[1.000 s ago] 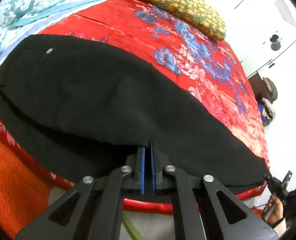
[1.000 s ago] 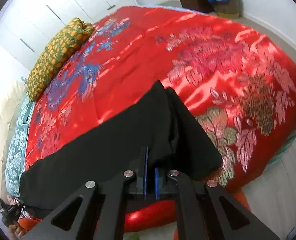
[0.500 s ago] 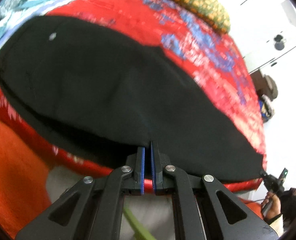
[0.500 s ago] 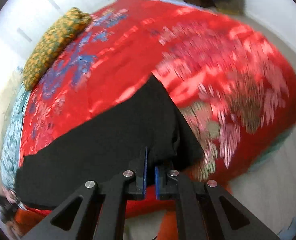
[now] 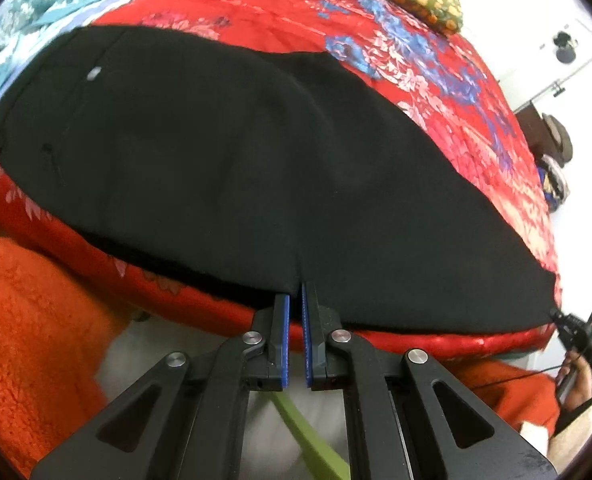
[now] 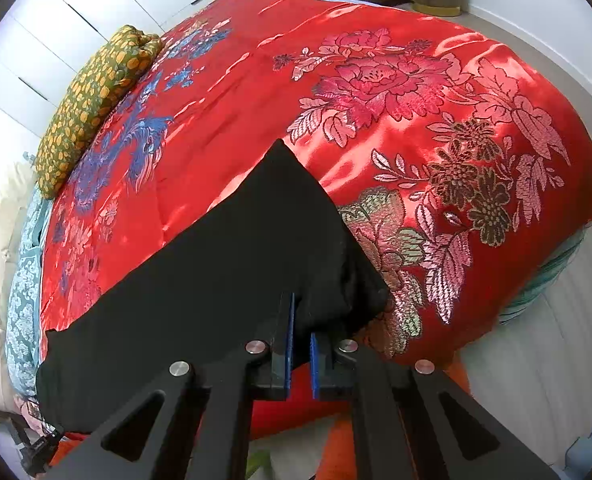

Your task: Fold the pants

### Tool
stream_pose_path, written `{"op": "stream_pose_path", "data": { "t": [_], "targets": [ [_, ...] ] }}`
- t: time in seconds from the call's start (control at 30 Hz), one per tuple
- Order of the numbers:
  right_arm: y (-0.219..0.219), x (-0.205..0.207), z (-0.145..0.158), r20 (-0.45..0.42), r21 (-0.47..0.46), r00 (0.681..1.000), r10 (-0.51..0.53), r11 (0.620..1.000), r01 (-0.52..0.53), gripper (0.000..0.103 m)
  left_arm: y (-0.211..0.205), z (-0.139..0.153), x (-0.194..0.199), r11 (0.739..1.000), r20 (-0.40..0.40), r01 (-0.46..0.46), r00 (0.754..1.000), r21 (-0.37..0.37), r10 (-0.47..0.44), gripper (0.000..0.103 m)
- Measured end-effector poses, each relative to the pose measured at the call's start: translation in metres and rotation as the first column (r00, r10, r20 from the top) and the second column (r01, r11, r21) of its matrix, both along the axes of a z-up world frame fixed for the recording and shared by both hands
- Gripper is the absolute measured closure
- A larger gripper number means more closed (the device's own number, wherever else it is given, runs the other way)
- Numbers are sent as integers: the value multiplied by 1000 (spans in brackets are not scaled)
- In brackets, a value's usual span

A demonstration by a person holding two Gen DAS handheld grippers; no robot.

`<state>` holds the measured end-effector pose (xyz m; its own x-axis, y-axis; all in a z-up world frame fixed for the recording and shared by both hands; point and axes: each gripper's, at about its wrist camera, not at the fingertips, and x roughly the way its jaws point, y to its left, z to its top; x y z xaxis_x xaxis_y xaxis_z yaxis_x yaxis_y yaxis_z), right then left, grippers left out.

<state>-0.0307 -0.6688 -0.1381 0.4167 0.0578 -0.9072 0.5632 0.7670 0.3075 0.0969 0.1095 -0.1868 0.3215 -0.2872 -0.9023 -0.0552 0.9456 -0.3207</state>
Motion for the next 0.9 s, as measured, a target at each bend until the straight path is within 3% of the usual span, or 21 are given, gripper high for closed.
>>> {"op": "stream_pose_path", "data": {
  "t": [0.43, 0.47, 0.5, 0.53, 0.57, 0.6, 0.63, 0.73, 0.8, 0.83, 0.9],
  "targets": [
    [5, 4, -7, -63, -43, 998, 10, 999, -13, 96, -11, -27, 2, 993, -93, 49, 995, 107, -39, 98],
    [6, 5, -7, -64, -45, 998, 10, 999, -13, 92, -10, -29, 1, 992, -101, 47, 994, 117, -35, 91],
    [6, 5, -6, -68, -52, 998, 11, 999, -15, 79, -9, -28, 1, 990, -106, 41, 994, 135, -27, 82],
    [6, 5, -4, -67, -52, 998, 10, 999, -13, 55, -8, -27, 0, 987, -108, 33, 994, 160, -16, 72],
    [5, 3, -2, -42, -33, 999, 13, 999, -15, 42, -5, -23, -4, 979, -105, 18, 994, 203, 3, 49],
    [5, 2, 1, -21, -21, 1000, 14, 1000, -15, 19, -3, -18, -6, 976, -96, 7, 995, 217, 14, 35],
    [4, -3, 9, -15, -62, 1000, -14, 998, 13, 7, 0, -11, -10, 975, -78, -6, 997, 222, 24, 32],
    [4, -22, 33, 36, -172, 994, -105, 979, 109, 7, 4, 21, -25, 972, 8, -49, 999, 232, 48, 29],
    [12, -34, 53, 76, -300, 982, -172, 935, 187, 7, -4, 40, -23, 974, 100, -51, 995, 219, 29, 9],
    [25, -37, 67, 120, -380, 976, -179, 900, 212, 5, -10, 46, -16, 975, 138, -41, 990, 220, 11, 6],
    [47, -30, 77, 163, -432, 979, -125, 883, 185, 0, -30, 47, 11, 971, 183, -4, 982, 238, -41, 5]
  ]
}}
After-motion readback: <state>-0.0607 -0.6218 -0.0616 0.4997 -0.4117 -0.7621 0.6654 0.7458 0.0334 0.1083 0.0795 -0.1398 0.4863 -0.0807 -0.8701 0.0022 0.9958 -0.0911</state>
